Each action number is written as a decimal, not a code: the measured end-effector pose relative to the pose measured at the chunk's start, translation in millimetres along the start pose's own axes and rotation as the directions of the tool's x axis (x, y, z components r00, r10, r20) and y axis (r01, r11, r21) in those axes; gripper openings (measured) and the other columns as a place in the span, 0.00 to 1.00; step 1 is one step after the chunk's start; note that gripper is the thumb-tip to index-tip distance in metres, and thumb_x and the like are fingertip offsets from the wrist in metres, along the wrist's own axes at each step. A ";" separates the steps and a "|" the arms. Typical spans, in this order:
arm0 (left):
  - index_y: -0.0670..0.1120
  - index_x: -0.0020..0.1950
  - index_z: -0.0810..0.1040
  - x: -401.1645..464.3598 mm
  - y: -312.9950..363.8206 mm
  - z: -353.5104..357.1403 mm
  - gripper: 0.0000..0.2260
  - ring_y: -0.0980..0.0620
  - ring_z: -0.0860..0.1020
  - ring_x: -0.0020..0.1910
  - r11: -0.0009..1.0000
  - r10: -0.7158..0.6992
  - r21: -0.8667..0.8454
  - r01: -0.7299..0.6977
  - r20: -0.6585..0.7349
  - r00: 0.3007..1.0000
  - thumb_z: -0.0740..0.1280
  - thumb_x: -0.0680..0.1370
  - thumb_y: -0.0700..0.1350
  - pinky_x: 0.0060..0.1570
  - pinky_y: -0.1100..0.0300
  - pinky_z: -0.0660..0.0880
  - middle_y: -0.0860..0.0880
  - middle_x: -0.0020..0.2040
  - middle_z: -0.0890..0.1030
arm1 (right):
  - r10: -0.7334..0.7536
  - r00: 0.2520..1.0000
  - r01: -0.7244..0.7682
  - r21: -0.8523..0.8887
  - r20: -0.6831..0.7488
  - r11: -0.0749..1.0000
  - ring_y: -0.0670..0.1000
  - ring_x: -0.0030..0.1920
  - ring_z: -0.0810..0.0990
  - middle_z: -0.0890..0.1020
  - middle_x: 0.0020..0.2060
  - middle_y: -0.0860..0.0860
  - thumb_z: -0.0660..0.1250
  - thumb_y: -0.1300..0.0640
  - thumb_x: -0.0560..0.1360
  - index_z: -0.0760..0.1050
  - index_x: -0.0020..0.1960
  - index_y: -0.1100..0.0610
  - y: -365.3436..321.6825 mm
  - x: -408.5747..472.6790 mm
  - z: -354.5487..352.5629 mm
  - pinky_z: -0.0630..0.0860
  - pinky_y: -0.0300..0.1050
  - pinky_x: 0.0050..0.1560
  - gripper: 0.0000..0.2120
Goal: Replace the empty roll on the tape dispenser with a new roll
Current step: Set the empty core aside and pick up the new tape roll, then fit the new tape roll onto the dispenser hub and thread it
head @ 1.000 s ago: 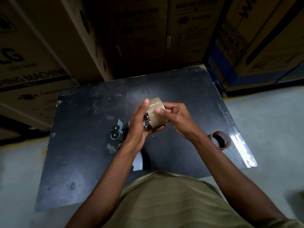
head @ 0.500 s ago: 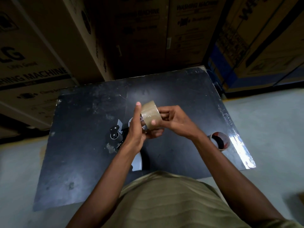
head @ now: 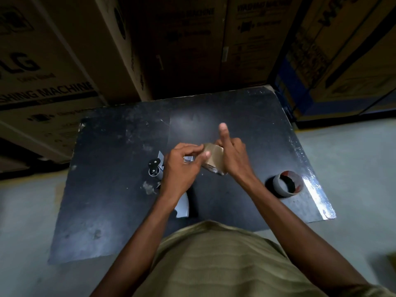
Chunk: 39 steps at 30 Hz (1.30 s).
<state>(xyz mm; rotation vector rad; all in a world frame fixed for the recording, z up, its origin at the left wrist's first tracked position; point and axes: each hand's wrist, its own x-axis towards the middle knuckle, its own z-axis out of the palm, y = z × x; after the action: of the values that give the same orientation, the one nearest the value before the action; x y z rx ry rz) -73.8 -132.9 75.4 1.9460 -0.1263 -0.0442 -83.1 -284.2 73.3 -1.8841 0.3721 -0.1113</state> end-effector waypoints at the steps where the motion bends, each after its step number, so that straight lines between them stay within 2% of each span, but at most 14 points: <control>1: 0.47 0.49 0.87 0.1 1.1 -2.7 0.08 0.61 0.82 0.44 0.999 0.021 0.049 -0.020 -0.011 1.000 0.77 0.72 0.46 0.52 0.58 0.80 0.54 0.45 0.84 | -0.008 0.999 0.009 -0.029 0.039 1.000 0.45 0.25 0.71 0.72 0.21 0.49 0.45 0.30 0.79 0.71 0.27 0.59 -0.2 -2.1 -0.9 0.68 0.43 0.32 0.40; 4: 0.48 0.44 0.87 -0.8 4.0 -7.9 0.02 0.61 0.81 0.39 0.985 0.073 0.154 -0.074 0.014 0.997 0.76 0.72 0.44 0.44 0.62 0.79 0.55 0.39 0.84 | -0.063 0.992 0.073 -0.087 0.105 0.994 0.46 0.28 0.71 0.74 0.26 0.58 0.37 0.31 0.80 0.75 0.35 0.68 1.9 -9.2 -1.7 0.69 0.46 0.36 0.47; 8: 0.46 0.42 0.83 -0.1 -1.5 -5.2 0.02 0.57 0.81 0.36 0.972 0.059 0.222 -0.077 0.084 0.995 0.72 0.75 0.42 0.39 0.62 0.78 0.53 0.36 0.83 | -0.086 0.995 0.091 -0.098 0.056 0.991 0.47 0.26 0.72 0.73 0.23 0.52 0.40 0.37 0.83 0.75 0.33 0.68 6.1 -17.2 2.8 0.70 0.48 0.38 0.43; 11: 0.43 0.42 0.80 1.6 -14.1 -2.1 0.07 0.57 0.75 0.32 0.966 -0.166 -0.156 0.206 0.238 0.957 0.67 0.79 0.37 0.34 0.64 0.74 0.53 0.32 0.79 | -0.134 0.991 0.132 -0.088 -0.021 0.987 0.51 0.27 0.76 0.77 0.24 0.57 0.42 0.38 0.84 0.78 0.32 0.66 9.1 -18.1 3.3 0.71 0.49 0.36 0.42; 13: 0.41 0.42 0.77 -1.9 -20.5 0.8 0.08 0.57 0.71 0.32 0.777 -0.279 -0.457 0.434 0.369 0.887 0.63 0.80 0.34 0.32 0.69 0.70 0.53 0.30 0.76 | -0.159 0.986 0.155 -0.077 -0.056 0.985 0.50 0.27 0.77 0.77 0.24 0.56 0.43 0.38 0.83 0.78 0.31 0.65 12.4 -17.2 3.3 0.70 0.48 0.34 0.41; 16: 0.43 0.42 0.74 -5.9 -29.0 0.9 0.09 0.58 0.68 0.32 0.599 -0.314 -0.605 0.525 0.425 0.849 0.61 0.80 0.33 0.32 0.69 0.65 0.52 0.31 0.73 | -0.160 0.987 0.158 -0.075 -0.010 0.985 0.48 0.26 0.72 0.74 0.24 0.56 0.54 0.40 0.81 0.74 0.30 0.65 16.8 -14.9 2.9 0.67 0.49 0.32 0.33; 18: 0.43 0.43 0.74 -6.2 -34.2 -1.6 0.09 0.58 0.68 0.31 0.625 -0.309 -0.612 0.484 0.376 0.874 0.60 0.80 0.33 0.34 0.67 0.64 0.52 0.32 0.73 | -0.148 0.976 0.166 -0.105 0.159 0.980 0.46 0.32 0.73 0.76 0.29 0.54 0.63 0.47 0.76 0.76 0.34 0.62 21.3 -11.1 1.3 0.69 0.48 0.36 0.20; 20: 0.42 0.43 0.74 -7.5 -39.8 -6.0 0.09 0.58 0.68 0.31 0.705 -0.266 -0.574 0.416 0.330 0.906 0.60 0.80 0.32 0.35 0.64 0.64 0.52 0.32 0.73 | -0.050 0.923 0.091 -0.090 0.383 0.992 0.43 0.47 0.79 0.84 0.47 0.54 0.69 0.51 0.73 0.82 0.51 0.56 23.4 -8.3 -3.3 0.75 0.41 0.47 0.11; 22: 0.40 0.44 0.75 -9.4 -46.3 -12.4 0.06 0.56 0.69 0.32 0.830 -0.152 -0.472 0.298 0.322 0.934 0.62 0.80 0.35 0.36 0.63 0.65 0.51 0.32 0.74 | 0.086 0.817 -0.034 -0.100 0.570 0.994 0.46 0.61 0.79 0.81 0.61 0.53 0.76 0.54 0.72 0.77 0.67 0.52 25.2 -7.0 -9.1 0.75 0.39 0.58 0.24; 24: 0.37 0.46 0.76 -10.0 -54.1 -20.9 0.06 0.52 0.71 0.36 0.911 -0.046 -0.367 0.187 0.360 0.932 0.65 0.78 0.40 0.38 0.62 0.69 0.47 0.36 0.75 | 0.120 0.733 -0.101 -0.067 0.670 0.993 0.49 0.61 0.81 0.83 0.61 0.53 0.79 0.60 0.70 0.76 0.68 0.53 26.4 -8.7 -9.1 0.77 0.45 0.61 0.28; 26: 0.39 0.46 0.77 -9.0 -58.9 -30.9 0.05 0.53 0.72 0.37 0.910 -0.040 -0.364 0.197 0.395 0.918 0.65 0.78 0.40 0.39 0.63 0.71 0.48 0.36 0.76 | 0.091 0.723 -0.121 -0.004 0.685 0.993 0.50 0.61 0.82 0.83 0.61 0.54 0.80 0.63 0.68 0.77 0.67 0.55 29.6 -10.2 -3.8 0.78 0.47 0.62 0.29; 31: 0.41 0.45 0.76 -7.1 -72.9 -43.9 0.09 0.55 0.71 0.33 0.674 -0.221 -0.575 0.464 0.442 0.869 0.59 0.81 0.34 0.33 0.66 0.71 0.51 0.32 0.77 | 0.079 0.709 -0.089 -0.023 0.701 0.996 0.53 0.64 0.79 0.81 0.63 0.54 0.81 0.60 0.64 0.74 0.69 0.53 28.5 -7.1 11.1 0.78 0.51 0.63 0.35; 35: 0.42 0.47 0.78 3.0 -90.8 -63.8 0.06 0.54 0.77 0.35 0.845 -0.238 -0.382 0.374 0.358 0.903 0.63 0.81 0.36 0.36 0.62 0.76 0.48 0.36 0.80 | 0.131 0.657 -0.076 -0.108 0.742 0.991 0.53 0.63 0.79 0.80 0.63 0.55 0.80 0.62 0.63 0.72 0.71 0.53 22.7 8.0 24.3 0.79 0.48 0.62 0.39; 39: 0.48 0.44 0.80 26.3 -105.3 -83.2 0.09 0.55 0.76 0.35 0.959 -0.193 -0.180 0.219 0.150 0.970 0.65 0.80 0.36 0.34 0.62 0.74 0.50 0.37 0.80 | 0.092 0.779 0.136 -0.310 0.620 0.941 0.56 0.61 0.80 0.80 0.62 0.54 0.82 0.58 0.61 0.71 0.71 0.53 16.5 31.6 48.8 0.80 0.48 0.59 0.41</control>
<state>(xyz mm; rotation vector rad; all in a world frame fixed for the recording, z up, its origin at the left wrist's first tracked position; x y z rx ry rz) -33.0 -20.5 9.1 1.7523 -0.0039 -0.3130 -43.9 -254.7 37.9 -2.1333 -0.1098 0.6033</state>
